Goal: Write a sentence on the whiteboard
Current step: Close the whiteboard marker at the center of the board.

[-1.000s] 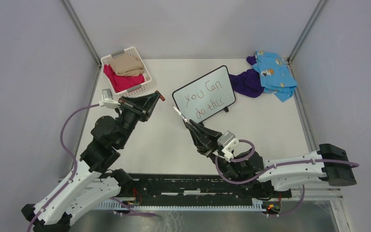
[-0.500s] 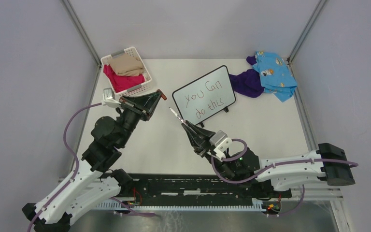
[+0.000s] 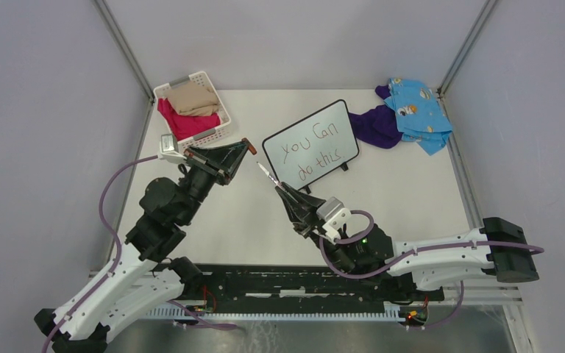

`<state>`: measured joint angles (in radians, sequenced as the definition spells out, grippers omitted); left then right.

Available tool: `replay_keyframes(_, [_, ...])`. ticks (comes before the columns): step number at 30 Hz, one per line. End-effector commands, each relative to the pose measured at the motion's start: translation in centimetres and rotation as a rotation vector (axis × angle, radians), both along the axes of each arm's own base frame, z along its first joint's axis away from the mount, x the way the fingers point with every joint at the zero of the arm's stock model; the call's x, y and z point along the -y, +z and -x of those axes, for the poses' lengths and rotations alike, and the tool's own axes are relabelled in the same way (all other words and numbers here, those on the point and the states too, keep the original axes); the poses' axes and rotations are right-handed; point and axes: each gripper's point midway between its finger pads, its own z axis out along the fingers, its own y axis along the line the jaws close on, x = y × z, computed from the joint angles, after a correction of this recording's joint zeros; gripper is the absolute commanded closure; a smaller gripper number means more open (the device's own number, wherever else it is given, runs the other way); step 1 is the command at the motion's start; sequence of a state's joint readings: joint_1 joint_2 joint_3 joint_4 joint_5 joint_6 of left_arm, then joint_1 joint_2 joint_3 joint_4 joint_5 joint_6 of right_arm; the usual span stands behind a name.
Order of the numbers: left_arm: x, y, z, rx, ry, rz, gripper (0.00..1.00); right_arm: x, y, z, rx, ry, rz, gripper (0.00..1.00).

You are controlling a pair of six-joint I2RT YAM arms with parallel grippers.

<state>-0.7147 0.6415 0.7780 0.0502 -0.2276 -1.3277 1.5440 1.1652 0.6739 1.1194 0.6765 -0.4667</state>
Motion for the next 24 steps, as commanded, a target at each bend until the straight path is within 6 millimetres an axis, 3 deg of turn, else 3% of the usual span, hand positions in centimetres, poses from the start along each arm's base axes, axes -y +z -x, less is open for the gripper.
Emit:
replay_keyframes(1, [0.0, 1.3, 0.5, 0.033, -0.024, 0.046, 0.98, 0.7, 2.4, -0.1, -0.009, -0.016, -0.084, 1.0])
replay_keyframes(24, [1.0, 0.8, 1.0, 0.035, -0.079, 0.018, 0.98, 1.4, 2.5, -0.5, -0.013, -0.047, -0.11, 1.0])
